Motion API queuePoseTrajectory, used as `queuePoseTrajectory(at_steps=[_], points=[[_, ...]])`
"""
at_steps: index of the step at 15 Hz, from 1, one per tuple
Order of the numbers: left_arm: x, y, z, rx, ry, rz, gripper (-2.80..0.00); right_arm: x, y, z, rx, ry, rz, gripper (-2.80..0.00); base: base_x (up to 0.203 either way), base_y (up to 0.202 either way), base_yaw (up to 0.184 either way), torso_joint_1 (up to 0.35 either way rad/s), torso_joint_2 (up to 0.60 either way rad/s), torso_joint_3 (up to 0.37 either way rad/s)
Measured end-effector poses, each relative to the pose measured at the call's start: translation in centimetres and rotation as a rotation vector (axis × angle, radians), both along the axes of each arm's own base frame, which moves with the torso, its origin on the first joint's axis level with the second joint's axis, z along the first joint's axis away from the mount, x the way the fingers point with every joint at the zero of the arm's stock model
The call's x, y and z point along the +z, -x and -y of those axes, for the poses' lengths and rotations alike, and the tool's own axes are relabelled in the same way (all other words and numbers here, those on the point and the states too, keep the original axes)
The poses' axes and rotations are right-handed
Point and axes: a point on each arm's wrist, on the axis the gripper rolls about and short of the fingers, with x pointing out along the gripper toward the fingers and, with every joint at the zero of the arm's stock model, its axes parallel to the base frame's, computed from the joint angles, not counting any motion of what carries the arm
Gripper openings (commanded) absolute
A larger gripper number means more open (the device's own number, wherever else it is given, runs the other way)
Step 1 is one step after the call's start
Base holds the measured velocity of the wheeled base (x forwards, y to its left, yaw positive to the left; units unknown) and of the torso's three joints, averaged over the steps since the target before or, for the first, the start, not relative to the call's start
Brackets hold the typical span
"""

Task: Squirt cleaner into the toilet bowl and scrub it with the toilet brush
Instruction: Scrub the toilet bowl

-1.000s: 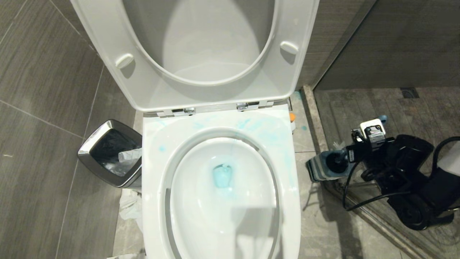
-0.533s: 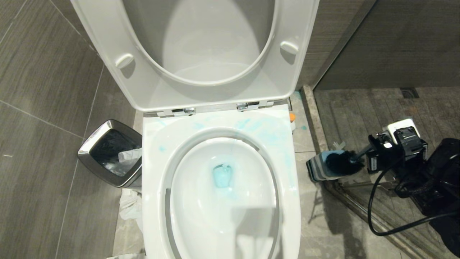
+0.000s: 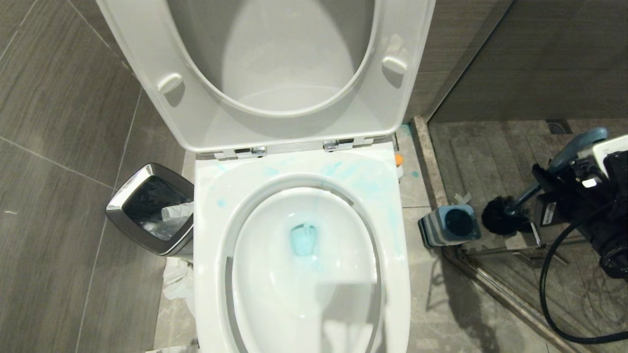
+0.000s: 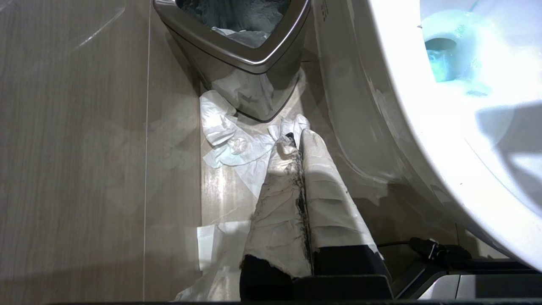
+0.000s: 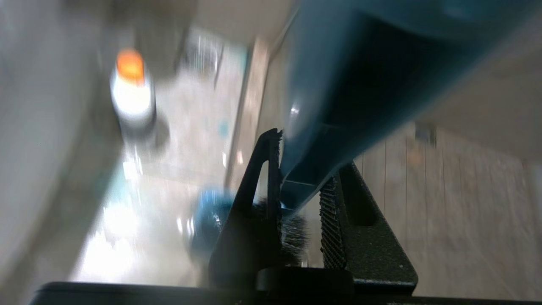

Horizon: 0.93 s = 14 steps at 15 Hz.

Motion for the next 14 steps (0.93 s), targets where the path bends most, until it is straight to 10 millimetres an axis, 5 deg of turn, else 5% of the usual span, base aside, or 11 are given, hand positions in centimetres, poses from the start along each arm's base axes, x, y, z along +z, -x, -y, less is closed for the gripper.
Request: queuePoseTrajectory(at_steps=[14], points=[[0.0, 0.0, 0.0, 0.000, 0.000, 0.000, -2.80, 10.0, 1.7, -5.8, 0.285, -0.350, -0.077, -2.80, 0.000, 0.000, 0.000, 0.000, 0.00, 0.000]])
